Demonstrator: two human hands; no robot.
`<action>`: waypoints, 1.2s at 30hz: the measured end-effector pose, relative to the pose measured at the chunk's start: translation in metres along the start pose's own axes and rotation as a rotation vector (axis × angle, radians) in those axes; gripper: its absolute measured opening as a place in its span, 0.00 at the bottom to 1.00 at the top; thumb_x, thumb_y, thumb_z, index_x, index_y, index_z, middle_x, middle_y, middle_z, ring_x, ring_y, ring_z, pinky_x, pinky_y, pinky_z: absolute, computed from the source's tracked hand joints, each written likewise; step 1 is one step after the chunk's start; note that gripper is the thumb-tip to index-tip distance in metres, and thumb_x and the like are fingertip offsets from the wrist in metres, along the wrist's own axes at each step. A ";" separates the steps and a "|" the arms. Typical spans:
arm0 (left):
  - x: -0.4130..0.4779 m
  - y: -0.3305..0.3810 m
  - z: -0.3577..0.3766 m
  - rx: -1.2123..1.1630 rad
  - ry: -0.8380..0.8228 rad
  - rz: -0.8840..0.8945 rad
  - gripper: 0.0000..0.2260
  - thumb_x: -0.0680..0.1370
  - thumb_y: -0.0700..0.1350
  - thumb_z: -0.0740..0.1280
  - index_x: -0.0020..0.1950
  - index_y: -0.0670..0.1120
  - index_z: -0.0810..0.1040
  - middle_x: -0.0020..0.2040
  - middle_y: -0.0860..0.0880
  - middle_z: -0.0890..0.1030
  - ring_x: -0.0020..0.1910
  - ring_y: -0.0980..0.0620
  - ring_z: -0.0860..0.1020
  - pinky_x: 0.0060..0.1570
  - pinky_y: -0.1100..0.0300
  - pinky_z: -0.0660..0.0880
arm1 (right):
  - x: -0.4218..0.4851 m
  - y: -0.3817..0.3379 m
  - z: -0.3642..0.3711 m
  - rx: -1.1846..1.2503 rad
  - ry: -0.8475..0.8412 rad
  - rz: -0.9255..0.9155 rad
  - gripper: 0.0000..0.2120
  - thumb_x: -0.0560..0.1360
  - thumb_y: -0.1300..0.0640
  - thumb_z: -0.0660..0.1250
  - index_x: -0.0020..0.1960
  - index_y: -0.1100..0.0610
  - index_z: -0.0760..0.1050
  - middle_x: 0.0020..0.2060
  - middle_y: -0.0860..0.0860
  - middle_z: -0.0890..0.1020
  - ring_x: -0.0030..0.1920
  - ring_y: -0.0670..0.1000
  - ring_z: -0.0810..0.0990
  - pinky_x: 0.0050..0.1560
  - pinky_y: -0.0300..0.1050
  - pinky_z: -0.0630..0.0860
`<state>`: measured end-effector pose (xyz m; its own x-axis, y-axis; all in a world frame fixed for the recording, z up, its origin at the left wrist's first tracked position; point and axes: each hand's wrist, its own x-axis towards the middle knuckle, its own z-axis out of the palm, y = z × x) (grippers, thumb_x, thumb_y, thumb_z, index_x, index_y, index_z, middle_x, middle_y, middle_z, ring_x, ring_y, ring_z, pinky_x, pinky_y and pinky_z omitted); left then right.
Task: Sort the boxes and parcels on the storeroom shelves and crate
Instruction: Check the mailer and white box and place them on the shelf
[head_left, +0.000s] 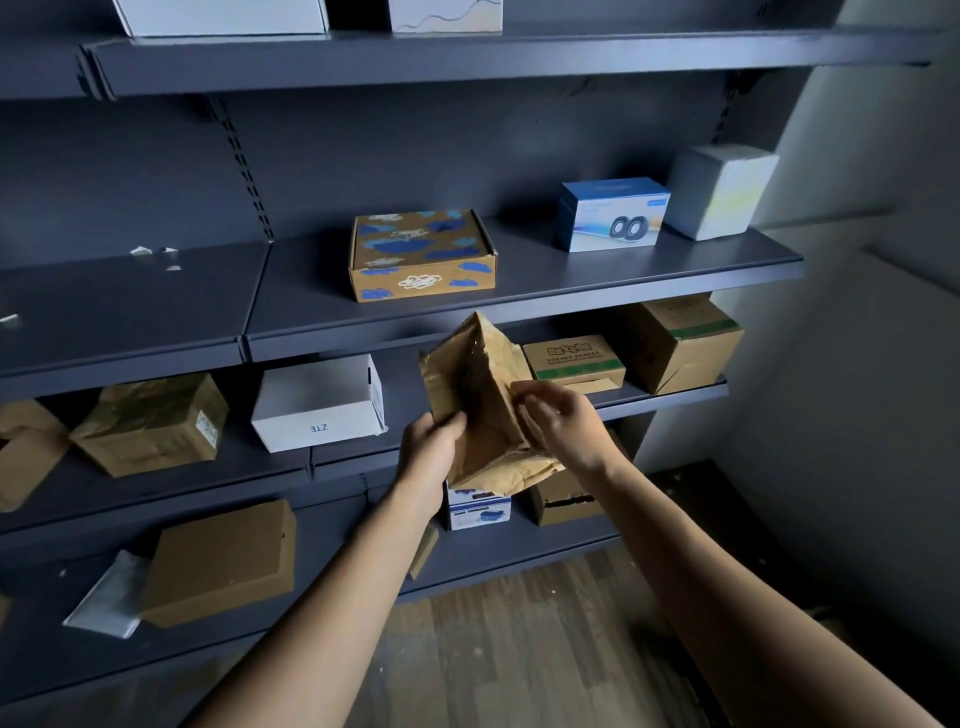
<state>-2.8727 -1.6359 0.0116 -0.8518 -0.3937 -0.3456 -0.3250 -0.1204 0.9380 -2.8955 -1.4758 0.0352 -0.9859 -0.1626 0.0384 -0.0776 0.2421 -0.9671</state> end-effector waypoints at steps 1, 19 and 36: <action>0.001 0.000 0.000 -0.025 0.017 -0.026 0.02 0.77 0.40 0.66 0.46 0.45 0.78 0.51 0.42 0.83 0.50 0.43 0.81 0.54 0.49 0.77 | 0.001 0.003 -0.001 -0.040 0.018 0.006 0.10 0.80 0.63 0.62 0.55 0.55 0.80 0.50 0.52 0.82 0.48 0.50 0.81 0.47 0.46 0.80; -0.004 0.002 0.003 -0.178 -0.042 -0.124 0.10 0.81 0.44 0.61 0.61 0.45 0.77 0.53 0.43 0.81 0.49 0.44 0.80 0.53 0.50 0.76 | -0.013 0.005 -0.027 0.397 -0.184 0.506 0.21 0.77 0.39 0.61 0.56 0.56 0.75 0.49 0.56 0.78 0.48 0.54 0.79 0.43 0.50 0.79; -0.004 0.008 -0.014 0.013 -0.088 -0.238 0.06 0.76 0.36 0.62 0.42 0.39 0.77 0.36 0.41 0.79 0.33 0.48 0.77 0.33 0.61 0.72 | -0.001 -0.004 -0.026 0.288 -0.022 0.294 0.09 0.79 0.52 0.65 0.50 0.57 0.80 0.51 0.60 0.83 0.49 0.55 0.82 0.57 0.54 0.78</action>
<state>-2.8660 -1.6483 0.0212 -0.7829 -0.2743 -0.5584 -0.5256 -0.1886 0.8296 -2.8983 -1.4516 0.0452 -0.9564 -0.1473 -0.2523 0.2544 0.0045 -0.9671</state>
